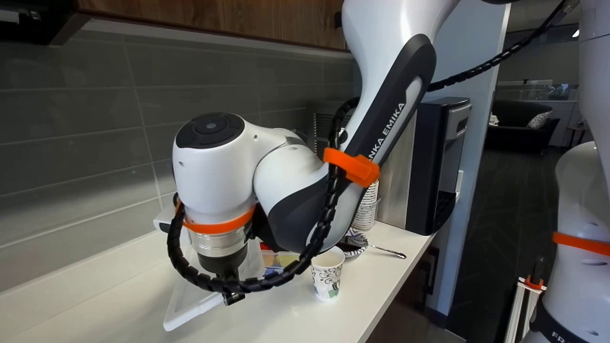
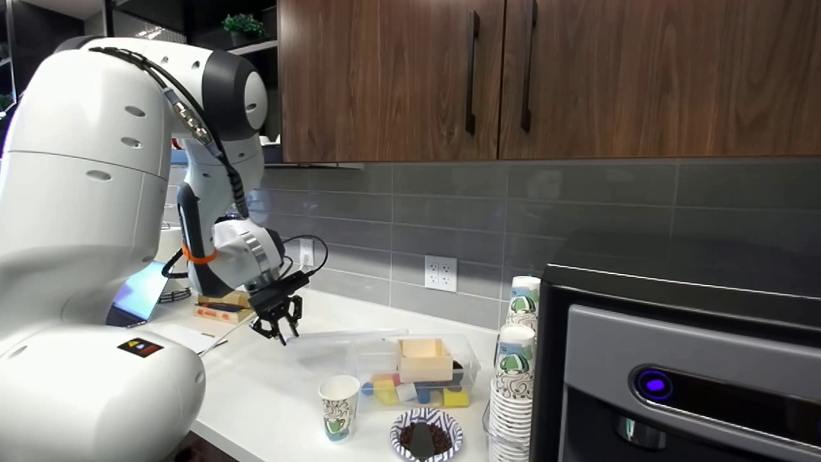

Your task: Place the white lid onto the counter

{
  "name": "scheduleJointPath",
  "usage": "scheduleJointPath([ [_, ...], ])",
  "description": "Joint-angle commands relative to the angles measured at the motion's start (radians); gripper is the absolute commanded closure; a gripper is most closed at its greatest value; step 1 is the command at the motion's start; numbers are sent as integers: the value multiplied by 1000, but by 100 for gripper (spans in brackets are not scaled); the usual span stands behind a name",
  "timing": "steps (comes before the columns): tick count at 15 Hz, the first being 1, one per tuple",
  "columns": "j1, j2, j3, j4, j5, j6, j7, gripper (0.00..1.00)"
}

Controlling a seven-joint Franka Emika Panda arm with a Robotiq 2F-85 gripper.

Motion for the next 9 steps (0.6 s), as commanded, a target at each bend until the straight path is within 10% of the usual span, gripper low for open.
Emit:
scheduleJointPath([
  [1, -15, 14, 11, -24, 31, 73, -114, 92],
  [9, -75, 118, 70, 1, 308, 79, -481, 92],
])
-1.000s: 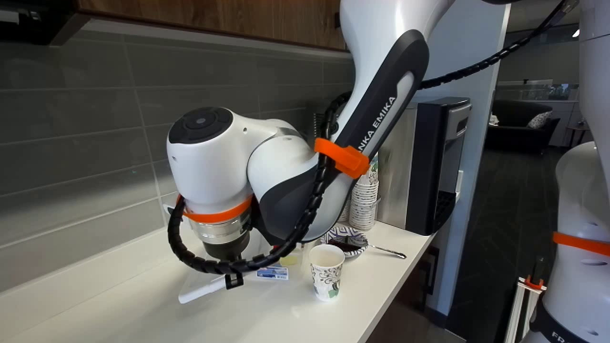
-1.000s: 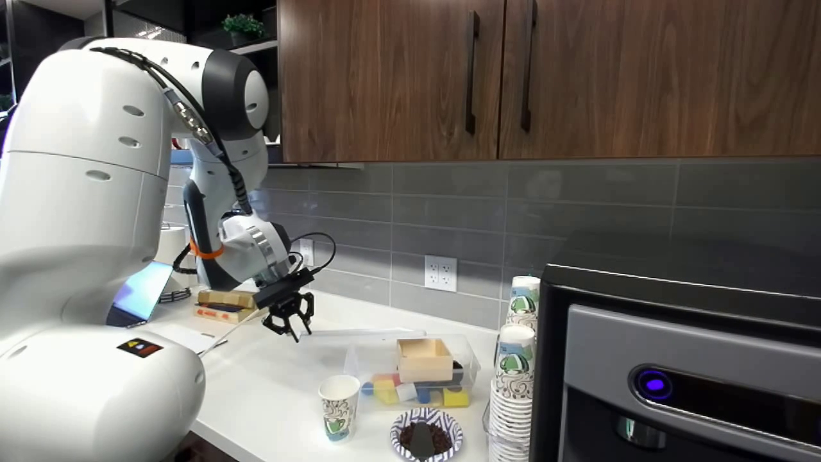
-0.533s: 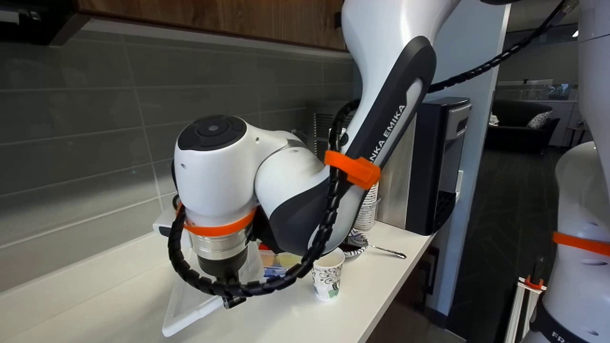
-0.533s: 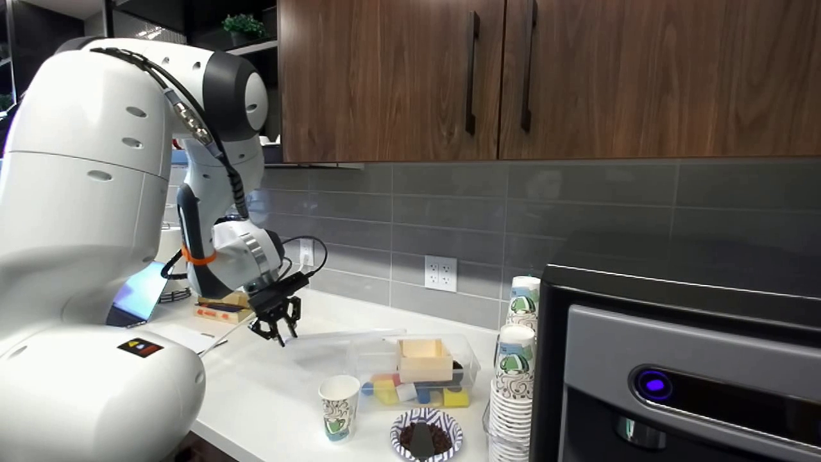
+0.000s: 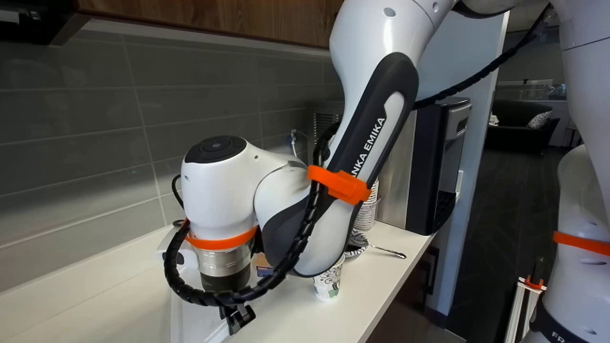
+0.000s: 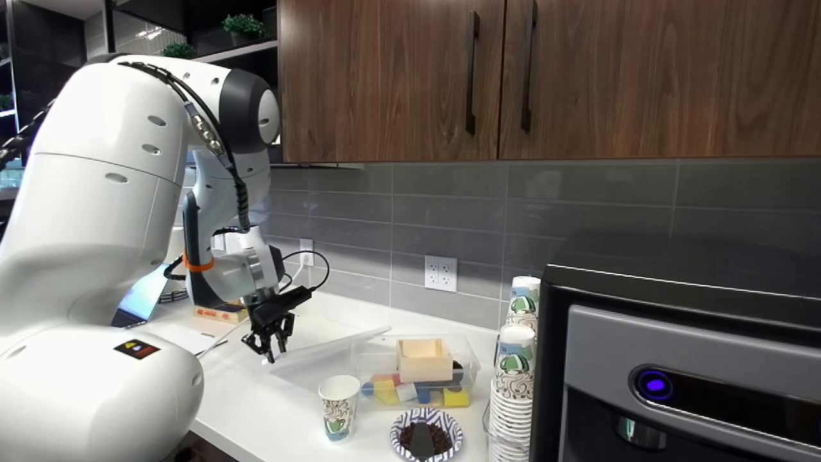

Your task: Place the white lid onto the counter

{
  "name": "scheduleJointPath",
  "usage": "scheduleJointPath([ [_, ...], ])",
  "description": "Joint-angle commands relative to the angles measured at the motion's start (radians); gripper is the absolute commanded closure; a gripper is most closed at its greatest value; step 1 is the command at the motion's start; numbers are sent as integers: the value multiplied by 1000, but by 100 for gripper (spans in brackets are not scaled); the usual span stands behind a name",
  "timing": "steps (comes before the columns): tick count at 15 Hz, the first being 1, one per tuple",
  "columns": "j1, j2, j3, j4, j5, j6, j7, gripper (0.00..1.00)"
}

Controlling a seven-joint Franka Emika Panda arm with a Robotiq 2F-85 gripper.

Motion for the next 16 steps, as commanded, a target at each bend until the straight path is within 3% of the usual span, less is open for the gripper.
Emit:
scheduleJointPath([
  [1, -52, 48, 48, 18, 157, -4, -181, 92],
  [5, -83, 79, 74, 53, 272, -31, -293, 92],
  [10, -84, 85, 94, 110, 336, -60, -381, 92],
  [11, -81, 81, 97, 119, 343, -68, -391, 42],
  [13, -75, 72, 94, 128, 344, -77, -400, 35],
  [16, -58, 43, 66, 133, 325, -97, -347, 11],
])
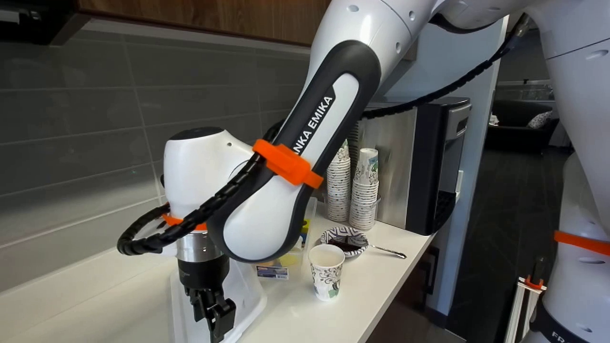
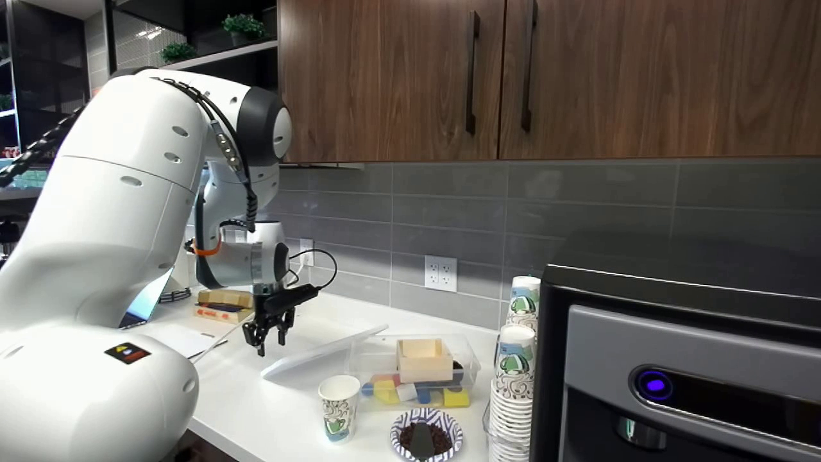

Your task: Place the white lid onto the counter

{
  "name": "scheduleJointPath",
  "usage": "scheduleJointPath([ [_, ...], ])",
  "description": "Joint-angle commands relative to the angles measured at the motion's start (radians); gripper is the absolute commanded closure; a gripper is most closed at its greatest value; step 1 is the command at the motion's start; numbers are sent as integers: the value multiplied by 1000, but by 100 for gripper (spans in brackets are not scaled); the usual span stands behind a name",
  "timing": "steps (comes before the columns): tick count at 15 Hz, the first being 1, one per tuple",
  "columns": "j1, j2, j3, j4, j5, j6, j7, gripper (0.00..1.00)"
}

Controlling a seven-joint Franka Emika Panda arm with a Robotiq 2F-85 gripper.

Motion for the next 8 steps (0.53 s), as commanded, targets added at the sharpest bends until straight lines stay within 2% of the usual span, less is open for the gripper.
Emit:
scheduleJointPath([
  [1, 33, -55, -52, 7, -24, -36, 78, 5],
  [2, 40, -73, -70, 2, -42, -37, 116, 0],
  [6, 59, -161, -145, -14, -120, -29, 327, 0],
  [8, 60, -199, -172, -10, -158, -66, 426, 0],
])
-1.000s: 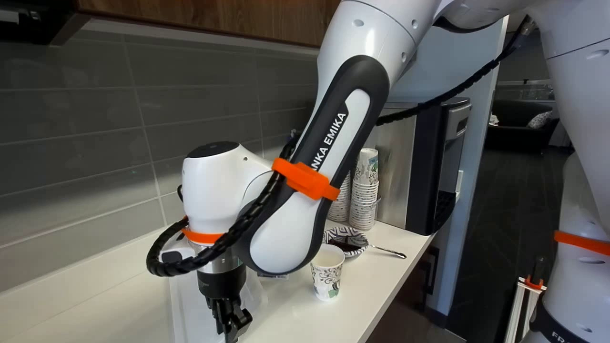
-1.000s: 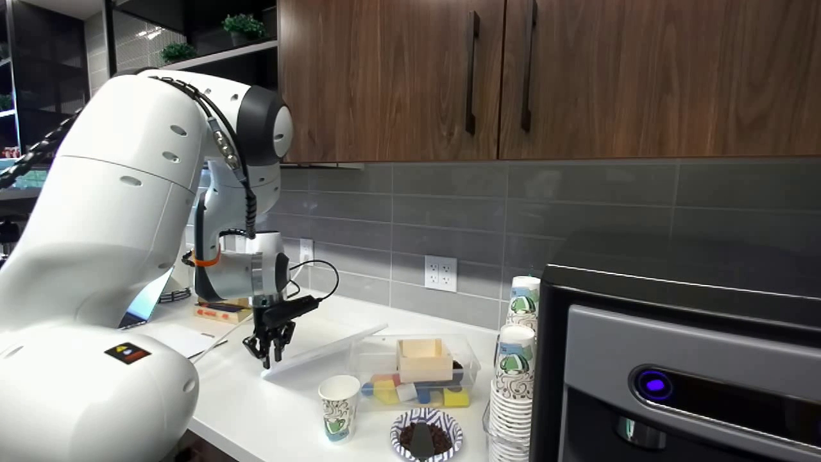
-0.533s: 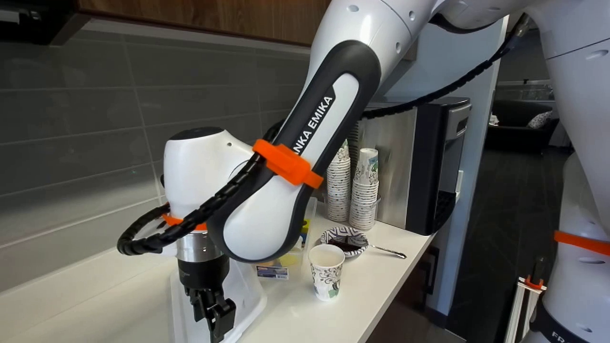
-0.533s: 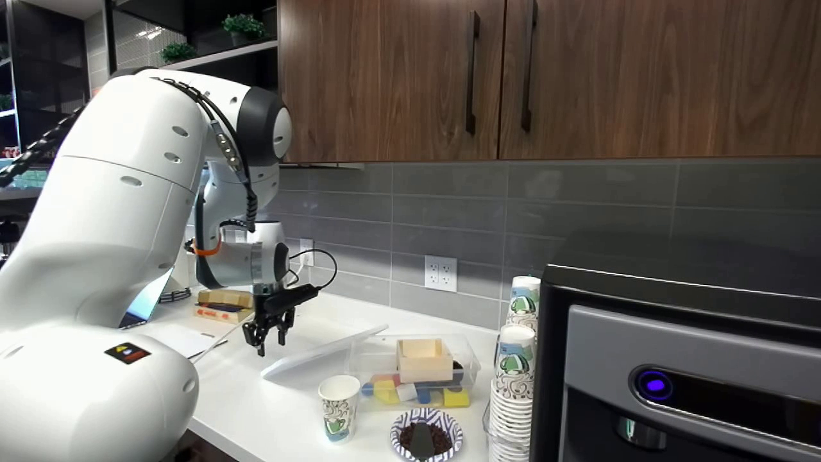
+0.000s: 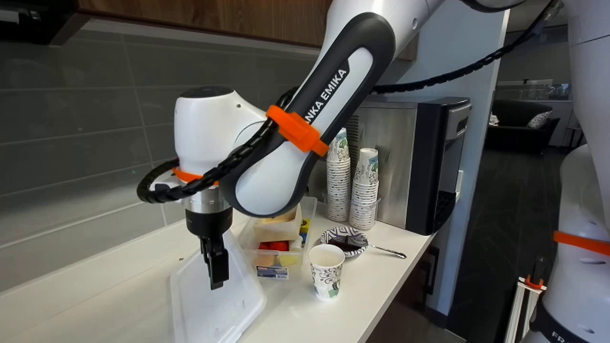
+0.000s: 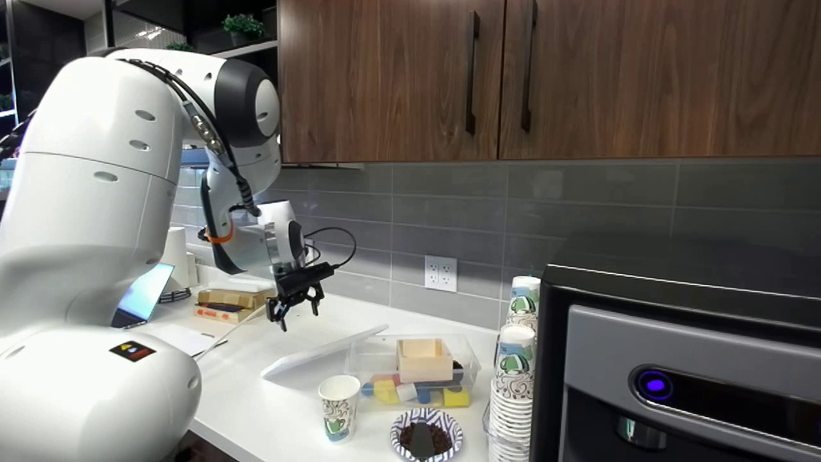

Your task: Place the white lid onto the counter

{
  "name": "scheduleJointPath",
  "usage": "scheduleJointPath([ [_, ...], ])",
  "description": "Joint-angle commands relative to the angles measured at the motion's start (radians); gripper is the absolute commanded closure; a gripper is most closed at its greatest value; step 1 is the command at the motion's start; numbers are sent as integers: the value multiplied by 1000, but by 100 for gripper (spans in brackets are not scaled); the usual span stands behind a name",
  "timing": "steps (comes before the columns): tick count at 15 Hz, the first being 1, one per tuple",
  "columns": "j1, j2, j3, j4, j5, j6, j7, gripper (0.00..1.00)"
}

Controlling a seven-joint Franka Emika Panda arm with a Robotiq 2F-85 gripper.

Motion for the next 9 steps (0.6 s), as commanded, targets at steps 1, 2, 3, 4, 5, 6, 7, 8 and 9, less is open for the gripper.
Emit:
scheduleJointPath([
  [1, 19, -96, -59, -14, -77, -81, 192, 0],
  [2, 17, -109, -69, -12, -97, -109, 239, 0],
  [3, 10, -121, -75, -9, -102, -150, 272, 0],
  [4, 7, -128, -83, -7, -119, -185, 314, 0],
  [5, 2, -137, -88, -9, -121, -228, 344, 0],
  [6, -2, -142, -89, -10, -115, -264, 368, 0],
  [7, -9, -145, -93, -13, -108, -293, 382, 0],
  [8, -14, -149, -94, -15, -95, -318, 392, 0],
  [9, -22, -154, -94, -23, -71, -326, 388, 0],
])
